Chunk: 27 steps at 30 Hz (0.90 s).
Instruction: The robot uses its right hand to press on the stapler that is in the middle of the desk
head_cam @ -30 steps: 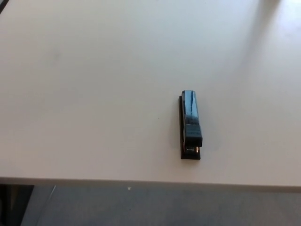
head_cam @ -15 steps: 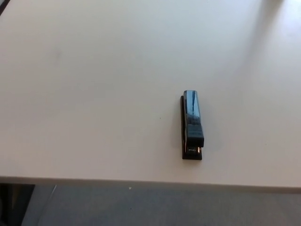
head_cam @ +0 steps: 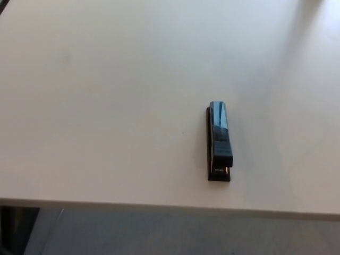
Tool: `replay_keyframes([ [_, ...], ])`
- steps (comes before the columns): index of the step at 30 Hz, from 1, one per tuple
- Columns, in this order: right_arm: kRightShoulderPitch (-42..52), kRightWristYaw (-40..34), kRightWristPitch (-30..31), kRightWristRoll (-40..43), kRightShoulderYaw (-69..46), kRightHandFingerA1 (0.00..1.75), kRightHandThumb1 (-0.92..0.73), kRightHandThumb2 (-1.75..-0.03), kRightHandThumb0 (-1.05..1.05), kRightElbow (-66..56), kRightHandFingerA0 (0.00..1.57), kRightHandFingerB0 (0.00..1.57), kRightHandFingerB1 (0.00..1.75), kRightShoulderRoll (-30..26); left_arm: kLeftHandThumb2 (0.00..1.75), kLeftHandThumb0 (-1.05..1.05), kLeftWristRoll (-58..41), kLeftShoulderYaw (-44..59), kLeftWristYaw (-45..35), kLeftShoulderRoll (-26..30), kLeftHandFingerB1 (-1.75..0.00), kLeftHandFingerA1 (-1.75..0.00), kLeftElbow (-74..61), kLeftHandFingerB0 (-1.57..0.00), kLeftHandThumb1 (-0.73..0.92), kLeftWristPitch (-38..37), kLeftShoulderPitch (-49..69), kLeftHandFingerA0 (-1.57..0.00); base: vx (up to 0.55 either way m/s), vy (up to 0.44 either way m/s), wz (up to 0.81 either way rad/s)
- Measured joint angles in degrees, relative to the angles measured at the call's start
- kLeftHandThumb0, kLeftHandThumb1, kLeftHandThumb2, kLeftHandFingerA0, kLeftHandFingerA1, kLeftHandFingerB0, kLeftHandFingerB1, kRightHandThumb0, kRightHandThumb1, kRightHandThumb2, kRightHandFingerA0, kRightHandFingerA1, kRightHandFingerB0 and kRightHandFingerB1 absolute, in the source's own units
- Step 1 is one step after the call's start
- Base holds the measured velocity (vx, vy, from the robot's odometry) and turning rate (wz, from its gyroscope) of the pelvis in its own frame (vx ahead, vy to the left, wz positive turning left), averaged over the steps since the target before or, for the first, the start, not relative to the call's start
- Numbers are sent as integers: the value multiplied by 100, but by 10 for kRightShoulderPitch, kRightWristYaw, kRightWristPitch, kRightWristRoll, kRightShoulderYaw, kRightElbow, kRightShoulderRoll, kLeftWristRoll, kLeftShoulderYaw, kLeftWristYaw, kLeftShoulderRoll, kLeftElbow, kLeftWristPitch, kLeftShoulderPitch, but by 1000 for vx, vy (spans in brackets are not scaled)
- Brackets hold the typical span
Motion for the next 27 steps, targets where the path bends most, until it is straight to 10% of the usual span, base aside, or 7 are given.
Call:
replay_keyframes([
  [2, 3, 6, 9, -3, 37, 95, -80, -68, -7, -40, 129, 84, 81, 32, 112, -68, 0, -1, 0, 0, -23, -20, 0, -2, 88, 0, 4, 0, 0, 0, 0],
  [3, 3, 8, 11, -7, 53, 96, -82, -68, -8, -44, 132, 80, 90, 44, 83, -57, 0, -1, 0, 0, -19, -9, 1, -3, 92, 0, 6, 0, 0, 0, 0],
  [13, -26, 41, 30, -40, 156, 115, -79, -72, -11, 102, 122, 76, 116, 194, 84, -55, 0, -10, -1, 1, -18, -9, 3, -1, 92, 0, 12, 0, 0, 0, 0],
  [22, -51, 46, 21, -55, 152, 106, -77, -74, -10, 283, 126, 80, 94, 263, 84, -57, 0, -13, -2, 1, -17, -8, 3, -2, 92, 0, 11, 0, 0, 0, 0],
  [24, -53, 46, 17, -57, 147, 112, -70, -88, -5, 322, 125, 75, 125, 274, 84, -58, 0, -14, -3, 1, -18, -10, 3, -2, 92, 0, 11, 0, 0, 0, 0],
  [27, -56, 48, 12, -57, 129, 118, -72, -89, -10, 380, 124, 76, 126, 289, 86, -54, 0, -17, -3, 1, -19, -10, 2, -1, 92, -2, 11, 0, 0, 0, 0],
])
